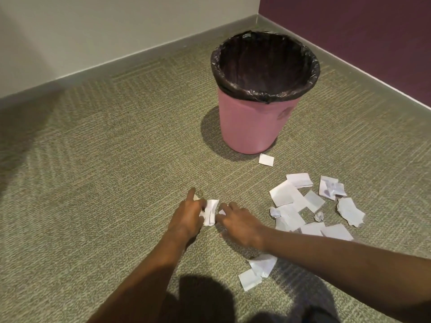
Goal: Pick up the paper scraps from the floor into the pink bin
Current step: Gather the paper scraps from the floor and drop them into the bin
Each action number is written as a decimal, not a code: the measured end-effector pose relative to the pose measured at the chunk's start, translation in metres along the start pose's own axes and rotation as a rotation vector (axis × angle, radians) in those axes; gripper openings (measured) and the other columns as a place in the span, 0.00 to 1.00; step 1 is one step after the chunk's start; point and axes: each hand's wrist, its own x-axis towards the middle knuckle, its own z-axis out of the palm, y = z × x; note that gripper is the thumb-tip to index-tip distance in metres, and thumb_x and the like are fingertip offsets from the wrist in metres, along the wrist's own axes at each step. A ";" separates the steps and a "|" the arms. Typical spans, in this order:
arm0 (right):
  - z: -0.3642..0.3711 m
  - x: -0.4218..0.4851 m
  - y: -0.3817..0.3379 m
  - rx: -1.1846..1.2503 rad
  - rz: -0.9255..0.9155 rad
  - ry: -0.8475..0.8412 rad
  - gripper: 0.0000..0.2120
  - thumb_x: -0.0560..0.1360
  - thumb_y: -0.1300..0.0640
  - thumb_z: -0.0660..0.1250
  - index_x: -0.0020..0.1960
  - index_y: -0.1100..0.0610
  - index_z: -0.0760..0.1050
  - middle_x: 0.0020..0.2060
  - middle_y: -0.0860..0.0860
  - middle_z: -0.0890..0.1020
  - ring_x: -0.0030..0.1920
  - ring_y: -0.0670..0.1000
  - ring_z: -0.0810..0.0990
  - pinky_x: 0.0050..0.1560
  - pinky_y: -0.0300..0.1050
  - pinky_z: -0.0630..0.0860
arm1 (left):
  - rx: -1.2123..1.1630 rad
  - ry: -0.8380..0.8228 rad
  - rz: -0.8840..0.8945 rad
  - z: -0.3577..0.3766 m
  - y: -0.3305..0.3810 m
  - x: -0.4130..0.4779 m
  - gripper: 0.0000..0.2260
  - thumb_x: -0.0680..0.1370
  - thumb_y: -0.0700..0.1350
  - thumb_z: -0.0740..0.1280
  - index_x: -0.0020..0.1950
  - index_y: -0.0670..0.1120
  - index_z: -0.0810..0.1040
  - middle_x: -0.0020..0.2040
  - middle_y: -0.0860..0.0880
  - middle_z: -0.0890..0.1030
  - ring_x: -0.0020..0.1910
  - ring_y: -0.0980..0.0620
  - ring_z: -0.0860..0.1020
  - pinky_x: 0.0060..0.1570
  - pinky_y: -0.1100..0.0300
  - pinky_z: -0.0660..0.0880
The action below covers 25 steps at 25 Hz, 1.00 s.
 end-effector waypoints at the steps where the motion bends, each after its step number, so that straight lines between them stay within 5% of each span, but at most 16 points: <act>1: 0.003 -0.005 0.001 0.003 -0.027 0.021 0.18 0.75 0.59 0.68 0.63 0.58 0.72 0.64 0.60 0.71 0.60 0.61 0.72 0.50 0.55 0.80 | -0.034 0.023 -0.003 -0.004 0.005 0.005 0.15 0.76 0.38 0.70 0.61 0.48 0.76 0.80 0.47 0.50 0.58 0.44 0.78 0.52 0.53 0.78; 6: -0.003 -0.025 0.017 0.040 -0.051 0.056 0.16 0.74 0.71 0.62 0.60 0.64 0.73 0.57 0.59 0.73 0.55 0.58 0.73 0.45 0.54 0.77 | -0.063 -0.037 0.075 -0.004 0.036 0.020 0.19 0.74 0.45 0.74 0.63 0.46 0.75 0.79 0.44 0.50 0.61 0.41 0.76 0.57 0.50 0.76; 10: 0.005 -0.037 0.037 0.067 -0.003 0.024 0.19 0.68 0.72 0.67 0.58 0.62 0.73 0.55 0.58 0.74 0.54 0.60 0.75 0.43 0.51 0.73 | 0.188 -0.076 0.082 0.024 0.052 0.019 0.26 0.73 0.51 0.74 0.67 0.49 0.70 0.77 0.41 0.50 0.65 0.39 0.70 0.55 0.49 0.75; 16: 0.014 -0.045 0.042 0.176 0.016 0.001 0.30 0.67 0.73 0.68 0.67 0.57 0.69 0.57 0.58 0.76 0.50 0.60 0.79 0.44 0.56 0.79 | 0.278 -0.006 0.167 0.027 0.057 0.022 0.18 0.76 0.43 0.71 0.65 0.49 0.73 0.73 0.43 0.60 0.63 0.41 0.68 0.52 0.52 0.77; 20: 0.009 -0.039 0.047 0.279 0.132 -0.083 0.15 0.73 0.69 0.64 0.58 0.61 0.77 0.52 0.59 0.80 0.49 0.59 0.81 0.47 0.53 0.79 | 0.261 0.020 0.227 0.032 0.050 0.019 0.14 0.76 0.40 0.70 0.62 0.47 0.76 0.75 0.45 0.60 0.64 0.43 0.69 0.53 0.53 0.77; 23: -0.035 -0.039 0.058 0.599 0.243 -0.007 0.06 0.74 0.70 0.61 0.40 0.64 0.73 0.40 0.57 0.76 0.35 0.49 0.79 0.33 0.41 0.75 | 0.099 0.026 0.210 0.030 0.041 0.027 0.16 0.74 0.40 0.73 0.61 0.47 0.79 0.75 0.48 0.62 0.65 0.45 0.71 0.60 0.54 0.76; 25: -0.088 -0.038 0.066 0.827 0.288 0.056 0.06 0.74 0.70 0.64 0.40 0.63 0.75 0.37 0.53 0.76 0.33 0.50 0.79 0.31 0.41 0.77 | -0.059 0.026 0.160 0.021 0.040 0.032 0.17 0.71 0.41 0.76 0.59 0.45 0.81 0.73 0.49 0.67 0.63 0.47 0.75 0.63 0.54 0.74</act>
